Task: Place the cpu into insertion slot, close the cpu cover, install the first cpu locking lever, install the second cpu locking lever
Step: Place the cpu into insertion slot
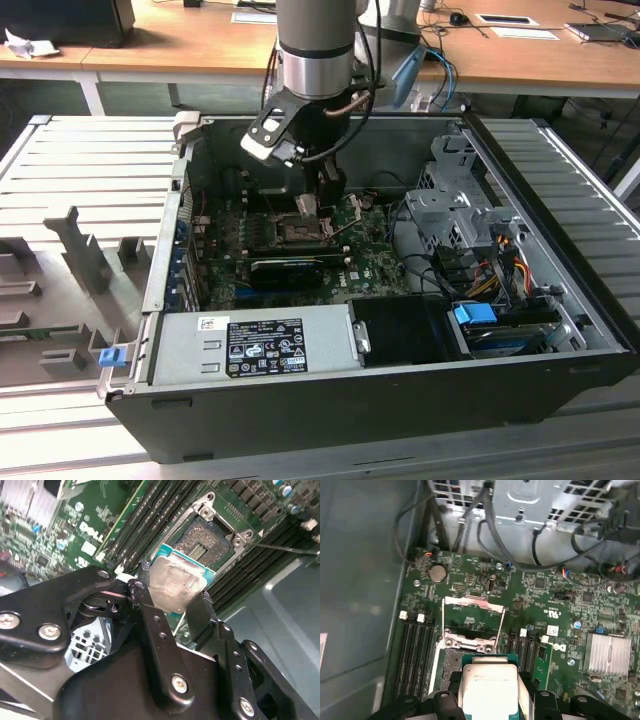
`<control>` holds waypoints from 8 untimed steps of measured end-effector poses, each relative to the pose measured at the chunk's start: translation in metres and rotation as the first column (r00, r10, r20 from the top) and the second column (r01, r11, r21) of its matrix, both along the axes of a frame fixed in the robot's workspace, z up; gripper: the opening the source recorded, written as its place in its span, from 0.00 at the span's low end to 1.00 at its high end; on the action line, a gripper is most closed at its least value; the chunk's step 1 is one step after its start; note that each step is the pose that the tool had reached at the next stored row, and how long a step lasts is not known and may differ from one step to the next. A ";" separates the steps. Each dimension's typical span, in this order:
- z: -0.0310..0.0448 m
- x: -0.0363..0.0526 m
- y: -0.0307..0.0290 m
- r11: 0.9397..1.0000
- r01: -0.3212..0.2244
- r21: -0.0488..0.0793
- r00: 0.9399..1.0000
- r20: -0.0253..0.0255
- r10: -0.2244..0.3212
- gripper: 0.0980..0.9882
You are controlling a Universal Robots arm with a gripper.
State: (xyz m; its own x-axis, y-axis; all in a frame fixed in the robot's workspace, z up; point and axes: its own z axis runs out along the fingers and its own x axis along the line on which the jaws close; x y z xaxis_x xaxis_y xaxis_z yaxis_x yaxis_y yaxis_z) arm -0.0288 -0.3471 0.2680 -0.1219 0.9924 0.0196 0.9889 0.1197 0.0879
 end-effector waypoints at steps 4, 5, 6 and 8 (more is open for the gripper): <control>-0.0125 -0.0019 0.0006 0.996 0.090 -0.003 0.996 0.000 -0.090 0.48; -0.0133 -0.0018 0.0009 0.996 0.090 -0.003 0.996 0.000 -0.090 0.48; -0.0142 -0.0019 0.0011 0.996 0.090 -0.003 0.996 0.000 -0.090 0.48; -0.0153 -0.0020 0.0016 0.996 0.089 -0.003 0.996 0.000 -0.089 0.48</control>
State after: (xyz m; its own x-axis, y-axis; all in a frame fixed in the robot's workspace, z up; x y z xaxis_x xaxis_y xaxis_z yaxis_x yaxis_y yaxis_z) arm -0.0307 -0.3455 0.2527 -0.0330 0.9993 0.0165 0.9957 0.0314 0.0873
